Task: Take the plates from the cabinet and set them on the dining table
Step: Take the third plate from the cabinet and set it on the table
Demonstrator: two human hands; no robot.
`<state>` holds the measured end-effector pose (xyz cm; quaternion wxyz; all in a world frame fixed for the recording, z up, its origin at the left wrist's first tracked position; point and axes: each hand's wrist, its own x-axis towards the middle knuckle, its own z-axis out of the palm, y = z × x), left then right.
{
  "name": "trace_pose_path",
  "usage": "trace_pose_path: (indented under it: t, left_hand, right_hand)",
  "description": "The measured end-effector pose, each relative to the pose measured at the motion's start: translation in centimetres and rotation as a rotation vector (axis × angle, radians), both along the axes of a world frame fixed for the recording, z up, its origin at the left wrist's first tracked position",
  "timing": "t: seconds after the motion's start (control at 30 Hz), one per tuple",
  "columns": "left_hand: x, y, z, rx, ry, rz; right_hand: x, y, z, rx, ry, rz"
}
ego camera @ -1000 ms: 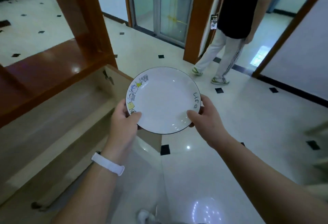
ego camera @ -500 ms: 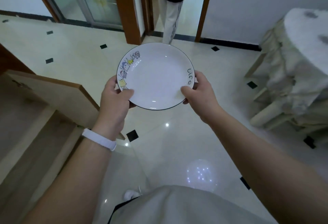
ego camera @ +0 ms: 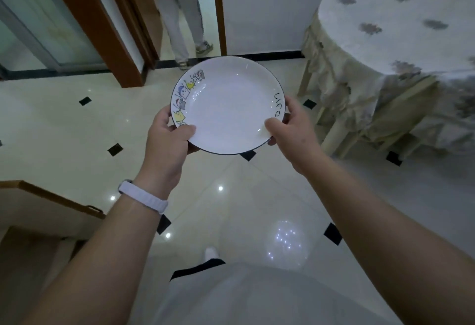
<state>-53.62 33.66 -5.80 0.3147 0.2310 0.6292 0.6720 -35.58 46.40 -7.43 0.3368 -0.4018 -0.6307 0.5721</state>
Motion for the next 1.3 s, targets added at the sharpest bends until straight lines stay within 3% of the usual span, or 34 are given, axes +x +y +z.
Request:
trace_pose_path:
  t: [0.43, 0.97, 1.3]
  left_hand:
    - [-0.3, 13.3, -1.4, 0.014, -0.03, -0.259]
    - [-9.2, 34.0, -0.9, 0.054, -0.106, -0.517]
    - [-3.9, 43.0, -1.6, 0.015, -0.181, -0.775]
  right_hand:
    - [2.5, 8.2, -0.9, 0.013, -0.013, -0.271]
    - [-5.3, 23.1, 1.8, 0.014, -0.064, -0.522]
    - [-0.4, 26.3, 1.9, -0.005, -0.07, -0.779]
